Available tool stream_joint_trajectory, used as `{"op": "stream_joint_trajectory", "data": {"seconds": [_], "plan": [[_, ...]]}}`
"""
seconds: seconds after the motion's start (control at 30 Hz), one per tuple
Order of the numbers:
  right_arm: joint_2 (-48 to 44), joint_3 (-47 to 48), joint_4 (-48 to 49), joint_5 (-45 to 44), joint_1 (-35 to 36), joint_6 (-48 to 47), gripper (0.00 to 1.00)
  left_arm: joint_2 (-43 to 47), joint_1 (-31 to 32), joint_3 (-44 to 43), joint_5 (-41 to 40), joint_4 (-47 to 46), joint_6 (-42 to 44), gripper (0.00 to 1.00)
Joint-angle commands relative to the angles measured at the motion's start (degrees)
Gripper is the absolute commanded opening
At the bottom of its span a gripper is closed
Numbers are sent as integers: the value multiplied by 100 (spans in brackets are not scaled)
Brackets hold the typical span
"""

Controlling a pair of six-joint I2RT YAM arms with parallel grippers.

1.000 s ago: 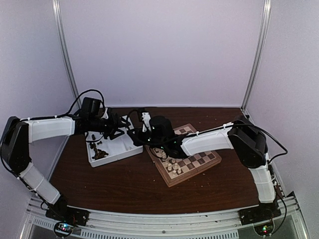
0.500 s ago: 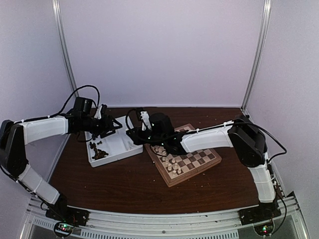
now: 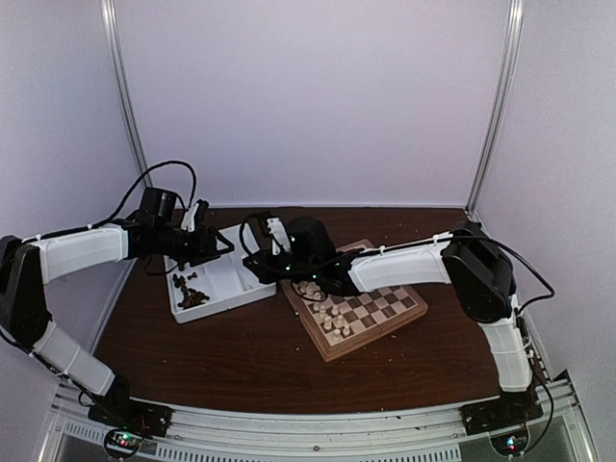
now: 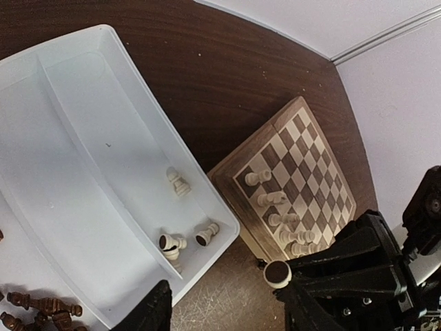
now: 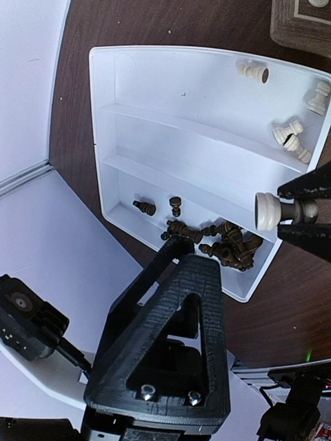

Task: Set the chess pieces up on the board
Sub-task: Place the chess piece on the chessboard.

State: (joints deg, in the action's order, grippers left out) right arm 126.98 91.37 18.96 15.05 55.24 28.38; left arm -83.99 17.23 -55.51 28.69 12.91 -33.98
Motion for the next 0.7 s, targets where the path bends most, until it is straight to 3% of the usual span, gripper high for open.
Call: {"op": "stream_joint_trajectory", "data": {"seconds": [0.0, 0.27, 0.5, 0.67], "plan": [[-399, -80, -390, 242, -74, -170, 0, 81, -36, 107, 368, -222, 347, 56], [-1620, -941, -1394, 643, -246, -603, 0, 835, 65, 950, 964, -1252, 504, 55], [-2884, -1562, -2659, 1285, -299, -855, 0, 1716, 1202, 1132, -165, -987, 1878, 55], [-3738, -1861, -3712, 1719, -295, -1043, 0, 2629, 1604, 2283, 374, -2698, 2869, 57]]}}
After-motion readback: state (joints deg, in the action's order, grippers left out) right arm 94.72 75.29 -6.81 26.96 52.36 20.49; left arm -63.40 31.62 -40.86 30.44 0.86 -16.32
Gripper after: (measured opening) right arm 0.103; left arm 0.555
